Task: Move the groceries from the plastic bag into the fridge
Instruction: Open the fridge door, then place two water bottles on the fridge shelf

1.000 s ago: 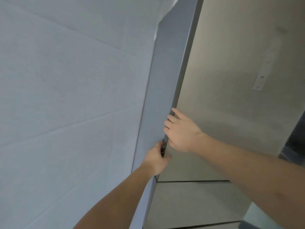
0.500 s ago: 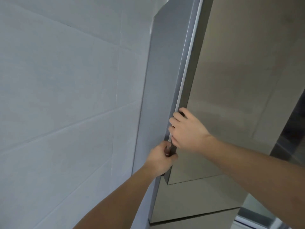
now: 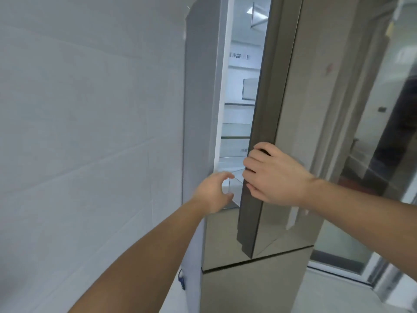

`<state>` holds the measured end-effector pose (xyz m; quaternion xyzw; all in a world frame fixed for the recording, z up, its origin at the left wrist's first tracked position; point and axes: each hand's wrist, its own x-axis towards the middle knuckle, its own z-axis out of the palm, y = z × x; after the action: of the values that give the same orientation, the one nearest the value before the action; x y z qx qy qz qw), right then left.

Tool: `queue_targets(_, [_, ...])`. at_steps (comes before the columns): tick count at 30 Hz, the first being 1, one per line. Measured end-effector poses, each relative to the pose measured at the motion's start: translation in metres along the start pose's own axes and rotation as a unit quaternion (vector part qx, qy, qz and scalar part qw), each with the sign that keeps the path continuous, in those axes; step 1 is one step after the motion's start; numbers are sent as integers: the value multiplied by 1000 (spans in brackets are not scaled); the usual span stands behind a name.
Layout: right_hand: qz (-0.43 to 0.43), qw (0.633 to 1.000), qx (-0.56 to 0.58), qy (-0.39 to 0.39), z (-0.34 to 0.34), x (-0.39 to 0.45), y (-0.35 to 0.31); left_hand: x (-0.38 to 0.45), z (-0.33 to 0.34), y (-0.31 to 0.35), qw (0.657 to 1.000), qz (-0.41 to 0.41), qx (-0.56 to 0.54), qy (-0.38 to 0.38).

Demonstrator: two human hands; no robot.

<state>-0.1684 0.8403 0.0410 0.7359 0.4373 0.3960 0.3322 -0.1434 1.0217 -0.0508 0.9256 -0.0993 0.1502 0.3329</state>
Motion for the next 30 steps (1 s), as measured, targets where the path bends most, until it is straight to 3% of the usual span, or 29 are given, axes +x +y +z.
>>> queue_targets(7, [24,998,44,36,-35,-109,12,-14,37,66,991,49,109,-53])
queue_targets(17, [111,992,48,-28,-73,-267,35,-38,89,172,940,170,260,-142])
queue_targets(25, [247,964,49,-88,-83,-366,50,-49,139,256,923,229,244,-191])
queue_targets(30, [317,927,154,-128,-62,-375,23,-43,173,294,930,247,195,-188])
